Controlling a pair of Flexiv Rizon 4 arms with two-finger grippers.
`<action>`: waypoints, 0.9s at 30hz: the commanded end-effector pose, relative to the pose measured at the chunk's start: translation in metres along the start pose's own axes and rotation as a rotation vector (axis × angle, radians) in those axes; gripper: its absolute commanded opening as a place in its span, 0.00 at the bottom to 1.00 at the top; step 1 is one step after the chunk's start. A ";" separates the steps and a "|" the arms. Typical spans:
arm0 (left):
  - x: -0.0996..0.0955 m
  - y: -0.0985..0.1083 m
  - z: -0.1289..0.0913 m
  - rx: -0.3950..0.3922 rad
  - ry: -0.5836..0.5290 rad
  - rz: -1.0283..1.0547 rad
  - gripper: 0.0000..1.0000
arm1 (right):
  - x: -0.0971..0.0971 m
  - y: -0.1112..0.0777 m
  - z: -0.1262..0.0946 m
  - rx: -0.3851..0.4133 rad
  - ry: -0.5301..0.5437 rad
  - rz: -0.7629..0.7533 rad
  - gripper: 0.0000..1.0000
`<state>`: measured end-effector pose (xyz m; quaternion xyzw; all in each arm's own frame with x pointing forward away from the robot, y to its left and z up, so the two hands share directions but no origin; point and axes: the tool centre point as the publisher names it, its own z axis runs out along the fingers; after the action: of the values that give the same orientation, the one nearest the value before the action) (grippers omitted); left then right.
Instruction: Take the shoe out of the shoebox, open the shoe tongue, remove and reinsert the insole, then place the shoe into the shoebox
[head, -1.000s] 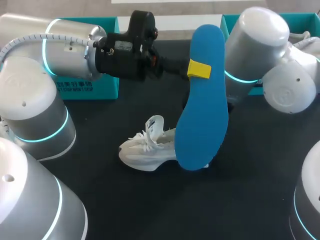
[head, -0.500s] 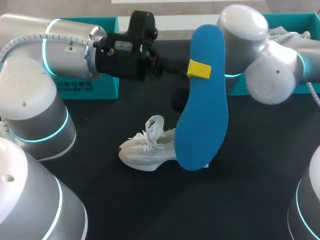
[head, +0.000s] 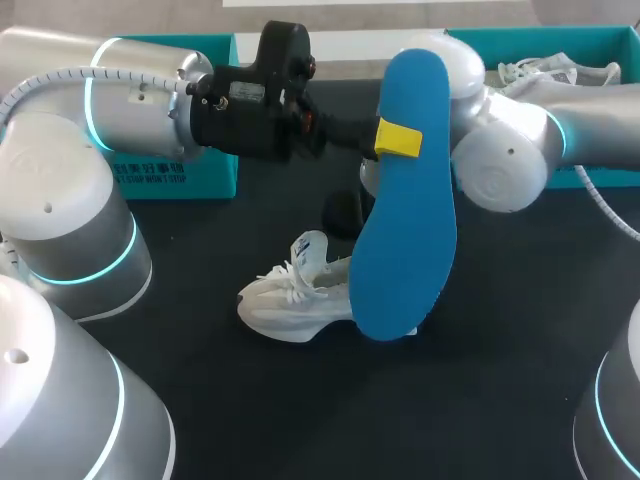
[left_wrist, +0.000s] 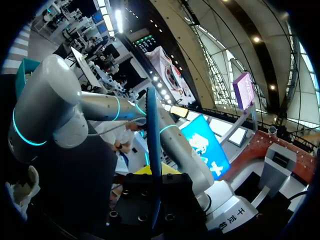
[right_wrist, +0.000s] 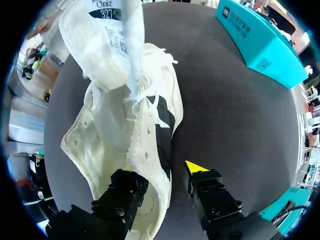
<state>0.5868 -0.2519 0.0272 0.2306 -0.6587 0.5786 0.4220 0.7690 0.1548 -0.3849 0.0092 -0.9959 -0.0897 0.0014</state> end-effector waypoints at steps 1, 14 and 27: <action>-0.001 0.001 0.001 0.001 0.001 0.000 0.00 | 0.000 0.007 0.002 0.022 0.008 0.009 0.34; -0.001 0.001 0.001 0.001 0.001 0.000 0.00 | 0.019 -0.005 -0.014 -0.044 0.035 0.291 0.00; -0.001 0.001 0.001 0.001 0.001 0.000 0.00 | 0.031 0.001 -0.035 -0.232 0.126 0.515 0.00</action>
<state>0.5868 -0.2519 0.0271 0.2306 -0.6587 0.5786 0.4220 0.7387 0.1606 -0.3473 -0.2388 -0.9549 -0.1534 0.0874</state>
